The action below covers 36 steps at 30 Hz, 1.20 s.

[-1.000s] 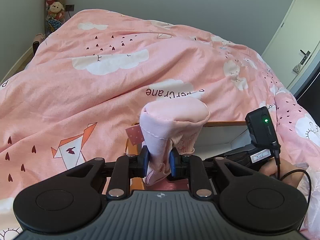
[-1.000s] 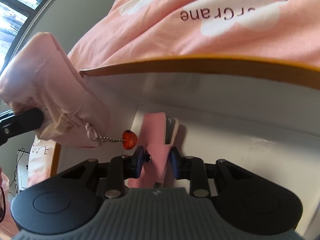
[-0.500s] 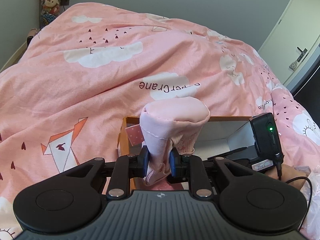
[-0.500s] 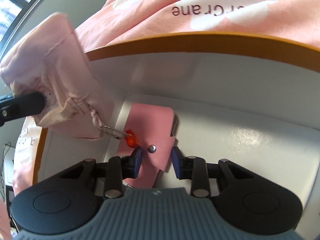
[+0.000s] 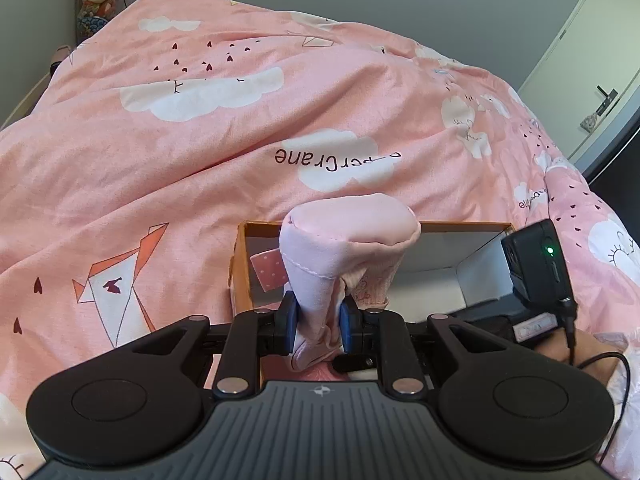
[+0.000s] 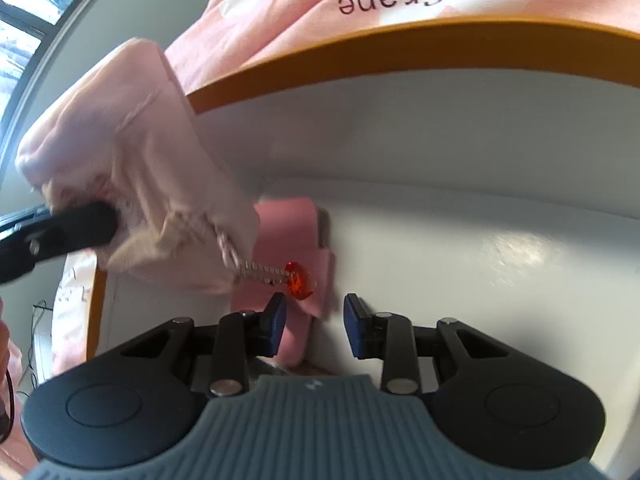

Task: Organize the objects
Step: 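Lower the pink wallet into the orange box and open the right gripper, then lower the pink pouch into the orange box and open the left gripper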

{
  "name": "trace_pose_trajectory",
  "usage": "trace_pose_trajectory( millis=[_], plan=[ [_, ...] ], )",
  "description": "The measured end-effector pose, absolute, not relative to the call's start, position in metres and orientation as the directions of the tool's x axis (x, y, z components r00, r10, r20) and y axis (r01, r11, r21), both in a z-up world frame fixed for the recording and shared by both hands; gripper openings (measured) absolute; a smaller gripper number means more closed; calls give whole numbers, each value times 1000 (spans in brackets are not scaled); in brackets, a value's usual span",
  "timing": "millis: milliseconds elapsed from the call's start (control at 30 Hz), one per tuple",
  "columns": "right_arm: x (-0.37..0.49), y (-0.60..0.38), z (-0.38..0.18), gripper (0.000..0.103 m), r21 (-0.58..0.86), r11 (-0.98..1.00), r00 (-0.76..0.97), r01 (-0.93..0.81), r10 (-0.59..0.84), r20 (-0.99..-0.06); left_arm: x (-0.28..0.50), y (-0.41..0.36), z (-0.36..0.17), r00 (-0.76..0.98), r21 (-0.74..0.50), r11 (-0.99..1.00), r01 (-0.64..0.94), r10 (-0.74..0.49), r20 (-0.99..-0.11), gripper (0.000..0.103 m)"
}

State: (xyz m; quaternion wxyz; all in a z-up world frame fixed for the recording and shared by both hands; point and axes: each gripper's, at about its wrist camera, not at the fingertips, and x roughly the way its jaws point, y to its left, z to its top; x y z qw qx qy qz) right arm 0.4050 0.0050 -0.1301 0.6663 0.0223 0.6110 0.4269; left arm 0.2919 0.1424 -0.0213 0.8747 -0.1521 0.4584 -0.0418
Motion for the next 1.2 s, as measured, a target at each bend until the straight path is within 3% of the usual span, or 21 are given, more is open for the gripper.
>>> trace_pose_trajectory(
  millis=[133,200,233,367,433,667,767,833,1067,1200],
  plan=[
    [404,5,-138,28,629,625,-209,-463,613,-762,292,142,-21,578,-310,948,-69,-215,-787,23],
    [403,10,-143,15,627,644,-205,-437,608,-767,291,143,-20,580,-308,949,-71,-212,-787,23],
    [403,13,-147,13,620,660,-195,-424,602,-774,291,143,-20,581,-306,949,-72,-209,-786,23],
    [407,15,-164,11,672,690,-214,-269,638,-740,291,145,-20,580,-299,951,-78,-201,-790,23],
    [405,18,-164,11,663,690,-194,-291,636,-747,291,145,-22,573,-299,951,-77,-203,-794,23],
    [399,14,-142,28,539,692,-85,-480,576,-813,299,138,-30,505,-297,954,-40,-237,-830,23],
    [390,6,-125,49,471,664,-10,-581,573,-820,300,137,-34,467,-319,947,-29,-270,-842,23],
    [381,0,-112,56,436,620,30,-653,596,-803,300,134,-37,441,-305,952,-22,-264,-858,23],
    [386,-20,-81,57,401,506,77,-764,688,-721,306,131,-50,363,-288,957,-41,-254,-896,27],
    [381,-23,-81,43,450,524,63,-723,698,-713,304,127,-45,399,-221,975,-31,-190,-897,34]
  ],
)
